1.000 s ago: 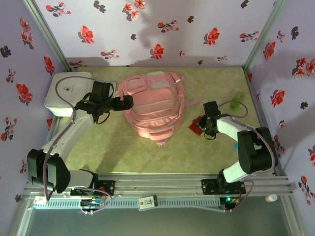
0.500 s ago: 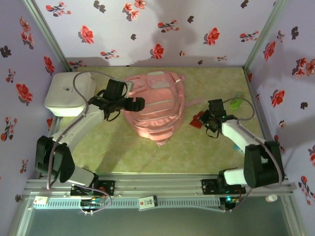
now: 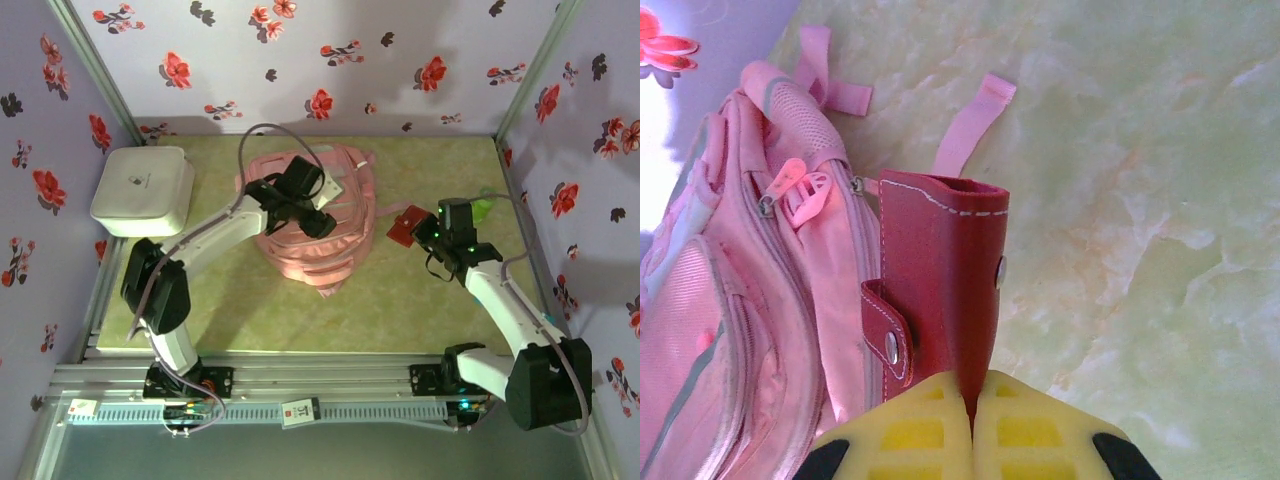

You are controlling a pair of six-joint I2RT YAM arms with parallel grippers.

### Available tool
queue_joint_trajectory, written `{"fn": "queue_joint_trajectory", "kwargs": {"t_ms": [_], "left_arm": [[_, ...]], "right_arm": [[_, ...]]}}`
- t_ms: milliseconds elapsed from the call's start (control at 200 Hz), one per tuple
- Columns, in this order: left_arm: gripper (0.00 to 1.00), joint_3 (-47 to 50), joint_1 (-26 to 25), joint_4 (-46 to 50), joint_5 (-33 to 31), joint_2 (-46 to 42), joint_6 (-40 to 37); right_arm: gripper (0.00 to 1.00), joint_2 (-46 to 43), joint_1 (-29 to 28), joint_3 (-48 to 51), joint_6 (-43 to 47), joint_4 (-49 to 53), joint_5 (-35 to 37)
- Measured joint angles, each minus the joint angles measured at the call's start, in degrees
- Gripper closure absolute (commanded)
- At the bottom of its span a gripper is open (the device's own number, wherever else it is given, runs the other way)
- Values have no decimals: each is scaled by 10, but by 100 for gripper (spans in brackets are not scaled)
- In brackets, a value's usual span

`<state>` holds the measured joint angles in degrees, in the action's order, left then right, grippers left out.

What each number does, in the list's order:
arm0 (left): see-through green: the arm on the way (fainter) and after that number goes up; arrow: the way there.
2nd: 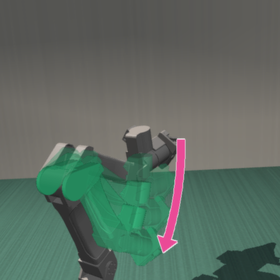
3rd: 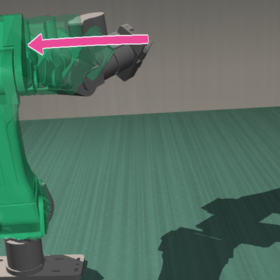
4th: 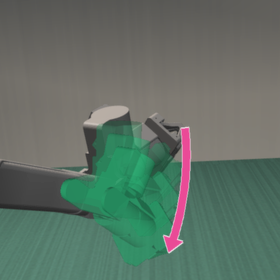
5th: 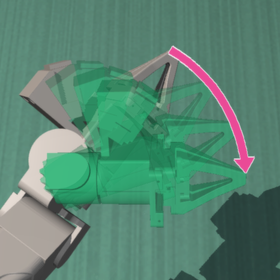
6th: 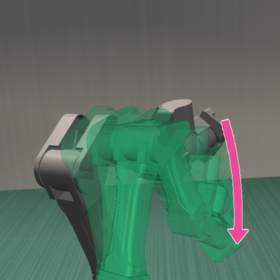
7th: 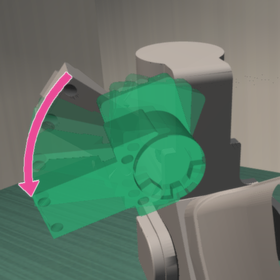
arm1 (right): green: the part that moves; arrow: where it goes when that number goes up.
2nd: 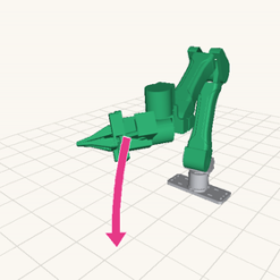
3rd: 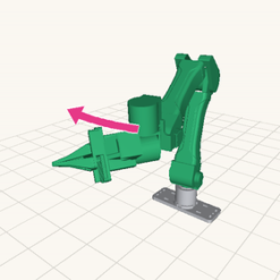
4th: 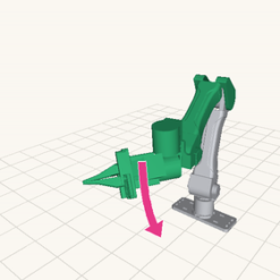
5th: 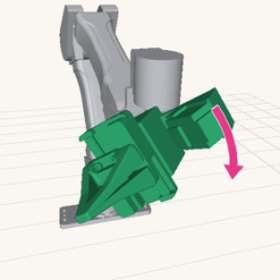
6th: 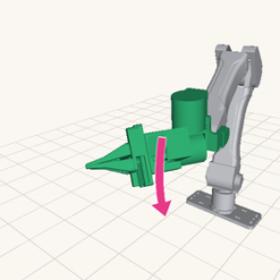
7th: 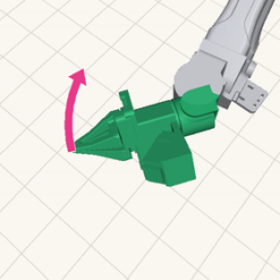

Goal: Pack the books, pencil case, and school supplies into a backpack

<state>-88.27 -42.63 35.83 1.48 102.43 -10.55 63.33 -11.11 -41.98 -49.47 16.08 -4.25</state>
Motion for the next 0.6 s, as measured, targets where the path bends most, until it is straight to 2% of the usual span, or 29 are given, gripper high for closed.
{"fn": "queue_joint_trajectory", "kwargs": {"t_ms": [265,345,490,600], "left_arm": [[47,-52,-2,52,-7,70,-40],[53,-70,-2,64,-14,85,-45],[71,-87,-5,73,-37,103,-48],[78,-92,-12,76,-50,103,-43]], "right_arm": [[95,-5,0,0,-2,0,-16],[94,-5,0,0,-4,-1,-18],[94,-5,0,0,-6,-1,-20],[94,-9,0,0,-7,-1,-20]]}}
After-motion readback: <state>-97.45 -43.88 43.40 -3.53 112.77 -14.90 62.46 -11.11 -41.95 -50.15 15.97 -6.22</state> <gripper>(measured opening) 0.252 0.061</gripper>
